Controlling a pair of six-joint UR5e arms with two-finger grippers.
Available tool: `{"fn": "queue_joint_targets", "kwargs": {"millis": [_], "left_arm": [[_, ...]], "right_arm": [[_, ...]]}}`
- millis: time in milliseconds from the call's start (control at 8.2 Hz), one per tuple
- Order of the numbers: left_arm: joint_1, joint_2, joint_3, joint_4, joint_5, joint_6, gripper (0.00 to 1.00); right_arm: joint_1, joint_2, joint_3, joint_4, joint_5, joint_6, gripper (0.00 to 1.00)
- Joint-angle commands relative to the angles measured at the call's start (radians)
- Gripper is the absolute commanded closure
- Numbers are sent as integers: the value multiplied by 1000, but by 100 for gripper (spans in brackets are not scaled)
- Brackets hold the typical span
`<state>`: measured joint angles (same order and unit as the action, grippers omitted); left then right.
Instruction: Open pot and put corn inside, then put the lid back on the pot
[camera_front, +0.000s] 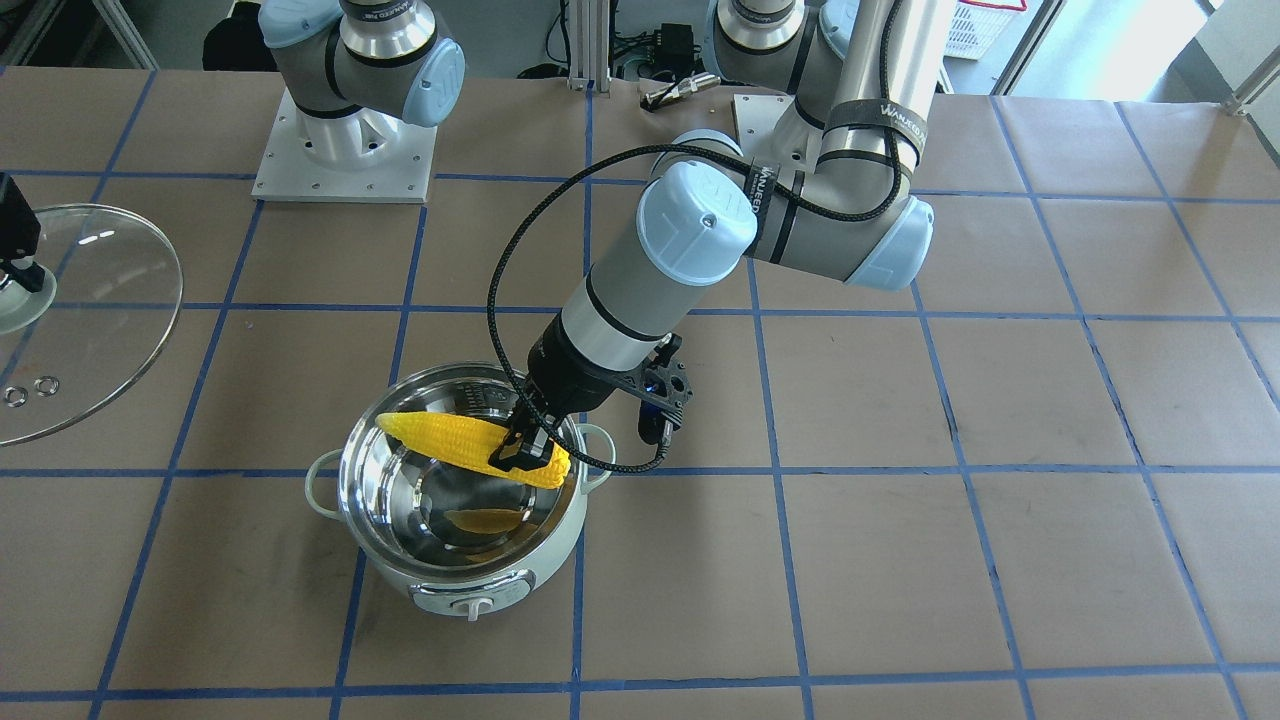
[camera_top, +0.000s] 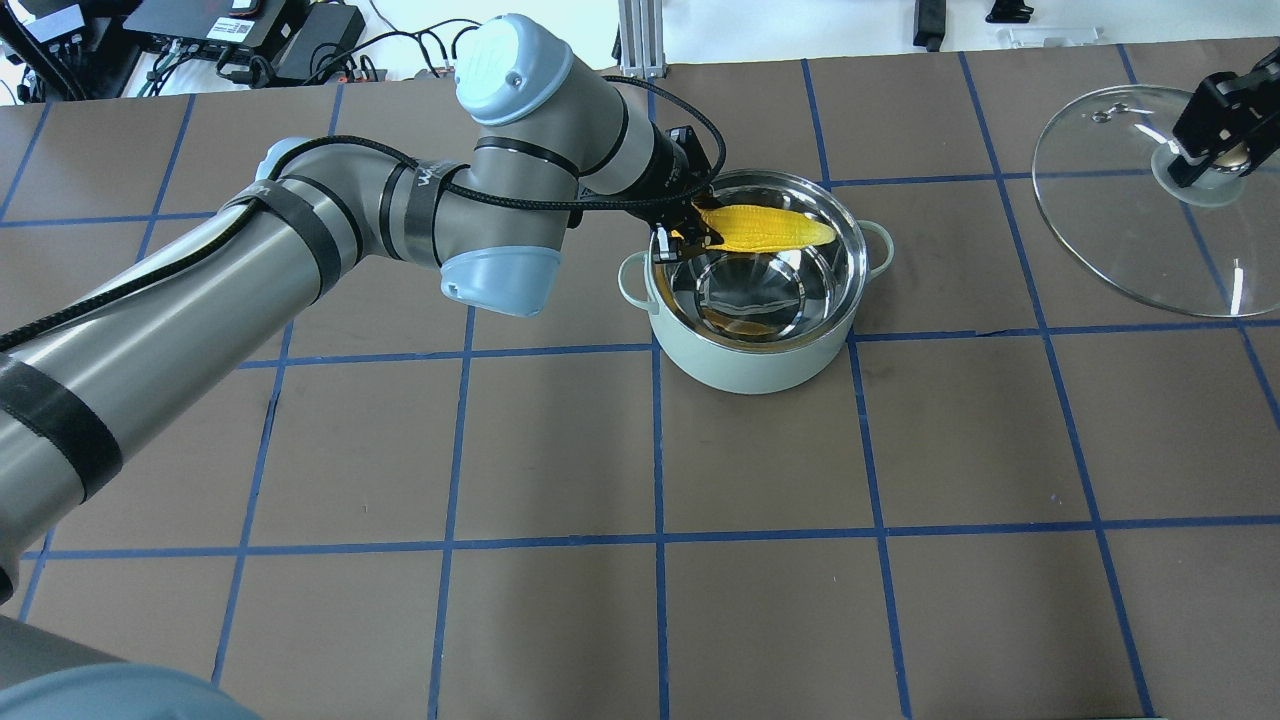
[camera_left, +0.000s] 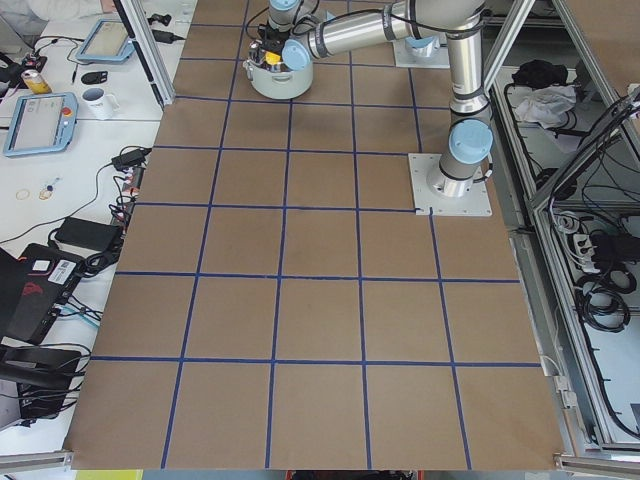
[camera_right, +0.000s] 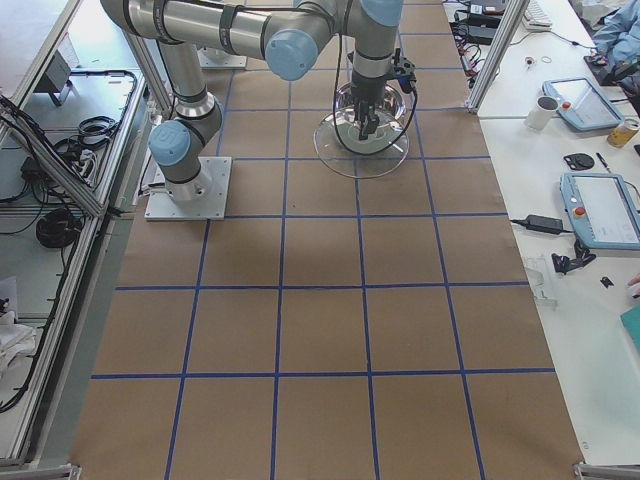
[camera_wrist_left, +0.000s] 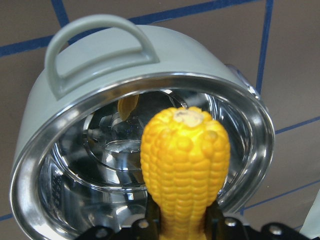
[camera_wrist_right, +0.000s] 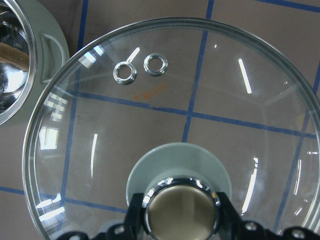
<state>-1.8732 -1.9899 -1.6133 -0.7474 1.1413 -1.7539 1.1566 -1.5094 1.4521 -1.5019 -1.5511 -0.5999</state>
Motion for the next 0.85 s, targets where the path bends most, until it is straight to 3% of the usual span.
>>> {"fn": "queue_joint_targets", "kwargs": {"millis": [0,366,488,732], "left_arm": [[-20,-1,0,5,0,-83,36],[-26,25,0,2,9,-126,24],[-23,32,3,5,8,-116,6],[-17,54,4,8,-3,30,2]], "right_arm": [[0,-2,1,0,0,0,96],[2,-2,1,0,2,-1,96],[2,-2,1,-1,2,0,96],[9,0,-3,-4,8,17,96]]}}
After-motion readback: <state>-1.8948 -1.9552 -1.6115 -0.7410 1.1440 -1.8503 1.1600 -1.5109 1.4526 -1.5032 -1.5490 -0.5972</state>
